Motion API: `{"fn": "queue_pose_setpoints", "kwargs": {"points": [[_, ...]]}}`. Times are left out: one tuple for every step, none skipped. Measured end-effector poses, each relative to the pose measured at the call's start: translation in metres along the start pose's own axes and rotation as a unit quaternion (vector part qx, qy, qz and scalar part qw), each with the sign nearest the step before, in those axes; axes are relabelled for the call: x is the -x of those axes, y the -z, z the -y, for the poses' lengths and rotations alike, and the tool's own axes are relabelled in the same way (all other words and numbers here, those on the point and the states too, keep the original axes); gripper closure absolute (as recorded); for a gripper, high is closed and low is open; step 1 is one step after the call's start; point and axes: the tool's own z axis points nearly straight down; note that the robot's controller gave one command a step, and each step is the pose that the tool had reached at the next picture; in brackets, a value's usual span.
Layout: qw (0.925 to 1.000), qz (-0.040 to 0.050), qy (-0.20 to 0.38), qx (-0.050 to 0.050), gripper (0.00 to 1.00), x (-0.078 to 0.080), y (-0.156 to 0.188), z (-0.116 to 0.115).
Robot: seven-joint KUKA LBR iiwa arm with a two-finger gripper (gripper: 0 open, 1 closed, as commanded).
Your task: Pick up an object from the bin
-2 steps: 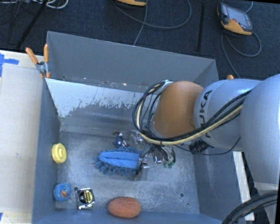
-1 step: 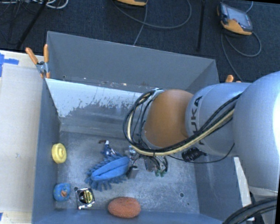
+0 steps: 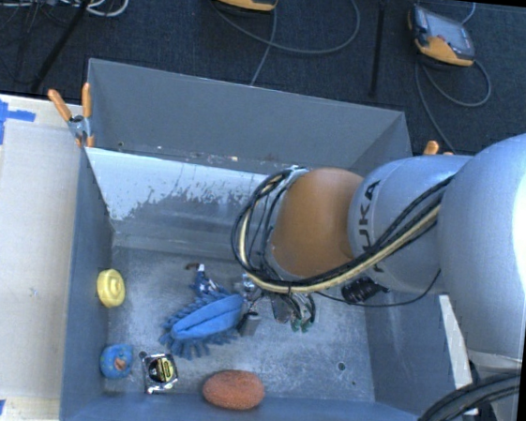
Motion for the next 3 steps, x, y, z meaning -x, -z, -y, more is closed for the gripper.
{"fn": "queue_pose_setpoints", "kwargs": {"points": [[1.0000, -0.0032, 0.000, 0.000, 1.00, -0.002, 0.004, 0.000], [1.0000, -0.0050, 0.001, 0.001, 1.00, -0.002, 0.017, -0.001], [1.0000, -0.0038, 0.001, 0.001, 1.00, -0.002, 0.029, -0.001]]}}
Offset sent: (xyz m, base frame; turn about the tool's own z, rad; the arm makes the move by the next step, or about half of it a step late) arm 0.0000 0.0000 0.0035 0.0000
